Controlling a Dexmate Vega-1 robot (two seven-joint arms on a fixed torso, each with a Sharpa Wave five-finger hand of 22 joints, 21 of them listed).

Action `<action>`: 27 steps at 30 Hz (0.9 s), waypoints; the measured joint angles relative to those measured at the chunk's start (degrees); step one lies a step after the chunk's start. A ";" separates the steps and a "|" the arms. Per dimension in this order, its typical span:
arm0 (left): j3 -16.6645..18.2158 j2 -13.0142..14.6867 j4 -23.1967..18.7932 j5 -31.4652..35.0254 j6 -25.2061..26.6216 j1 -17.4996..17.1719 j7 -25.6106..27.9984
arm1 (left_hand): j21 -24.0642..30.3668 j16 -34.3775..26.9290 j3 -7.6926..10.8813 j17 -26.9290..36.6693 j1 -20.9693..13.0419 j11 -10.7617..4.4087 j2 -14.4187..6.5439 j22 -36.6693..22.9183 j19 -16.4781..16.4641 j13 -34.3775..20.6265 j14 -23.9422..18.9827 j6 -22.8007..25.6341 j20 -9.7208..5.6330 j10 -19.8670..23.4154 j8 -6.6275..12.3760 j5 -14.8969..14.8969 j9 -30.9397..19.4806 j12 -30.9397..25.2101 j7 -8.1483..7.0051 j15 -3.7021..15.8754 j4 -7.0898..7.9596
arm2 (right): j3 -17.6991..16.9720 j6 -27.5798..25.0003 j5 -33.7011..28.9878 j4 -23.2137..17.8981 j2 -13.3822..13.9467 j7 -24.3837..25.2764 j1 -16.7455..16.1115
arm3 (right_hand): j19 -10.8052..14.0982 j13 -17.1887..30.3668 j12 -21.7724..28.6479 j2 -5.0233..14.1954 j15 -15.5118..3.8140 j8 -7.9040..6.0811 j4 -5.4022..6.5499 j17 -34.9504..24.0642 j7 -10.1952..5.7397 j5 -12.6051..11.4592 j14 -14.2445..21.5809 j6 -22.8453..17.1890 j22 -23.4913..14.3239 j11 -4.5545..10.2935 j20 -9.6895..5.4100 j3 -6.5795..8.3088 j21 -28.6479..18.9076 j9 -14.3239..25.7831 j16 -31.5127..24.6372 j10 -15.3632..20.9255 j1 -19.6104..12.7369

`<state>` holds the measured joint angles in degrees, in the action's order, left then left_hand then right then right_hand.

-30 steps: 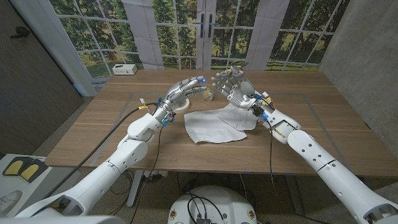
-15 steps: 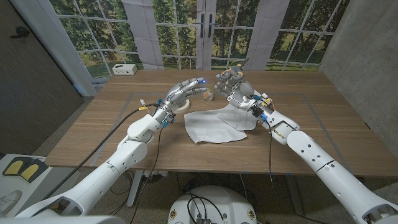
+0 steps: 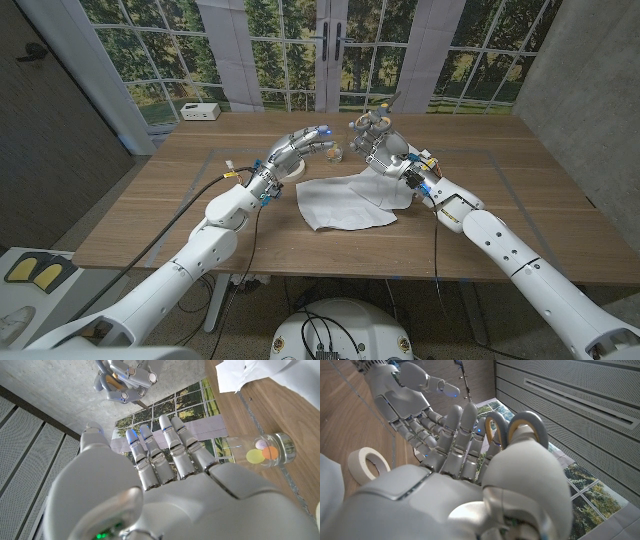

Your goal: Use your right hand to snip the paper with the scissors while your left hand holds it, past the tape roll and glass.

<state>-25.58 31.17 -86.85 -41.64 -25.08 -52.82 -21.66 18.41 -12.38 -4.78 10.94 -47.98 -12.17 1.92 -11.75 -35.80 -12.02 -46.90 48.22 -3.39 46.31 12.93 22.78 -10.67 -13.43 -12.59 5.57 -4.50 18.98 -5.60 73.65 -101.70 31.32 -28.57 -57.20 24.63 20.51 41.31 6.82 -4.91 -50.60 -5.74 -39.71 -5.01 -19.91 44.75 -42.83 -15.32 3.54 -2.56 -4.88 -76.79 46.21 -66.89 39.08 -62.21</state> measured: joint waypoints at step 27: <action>0.02 0.39 -0.66 0.00 0.26 -0.60 0.34 | 0.00 0.00 -0.24 0.14 -0.22 -0.22 -0.22 0.00 0.00 0.31 -0.41 0.51 0.00 0.22 0.00 0.00 0.00 0.00 -0.10 0.26 0.24 | -0.45 -0.27 -1.34 -2.19 1.89 4.70 -1.08 | -12.04 0.09 10.53 -0.17 2.26 -5.95 1.19 19.47 -0.34 -1.56 -19.95 4.48 4.41 0.91 0.22 -2.12 -8.20 0.00 21.37 -7.73 2.51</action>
<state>-25.56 31.56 -87.50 -41.64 -24.82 -53.42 -21.32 18.41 -12.38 -5.01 11.08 -48.20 -12.39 1.70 -11.75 -35.80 -11.71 -47.31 48.73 -3.39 46.53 12.93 22.78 -10.67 -13.43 -12.69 5.83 -4.27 18.53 -5.87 72.31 -103.89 33.21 -23.87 -58.29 12.59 20.60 51.84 6.65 -2.65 -56.55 -4.54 -20.24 -5.35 -21.46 24.79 -38.35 -10.91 4.45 -2.34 -7.00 -84.98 46.21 -45.52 31.34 -59.70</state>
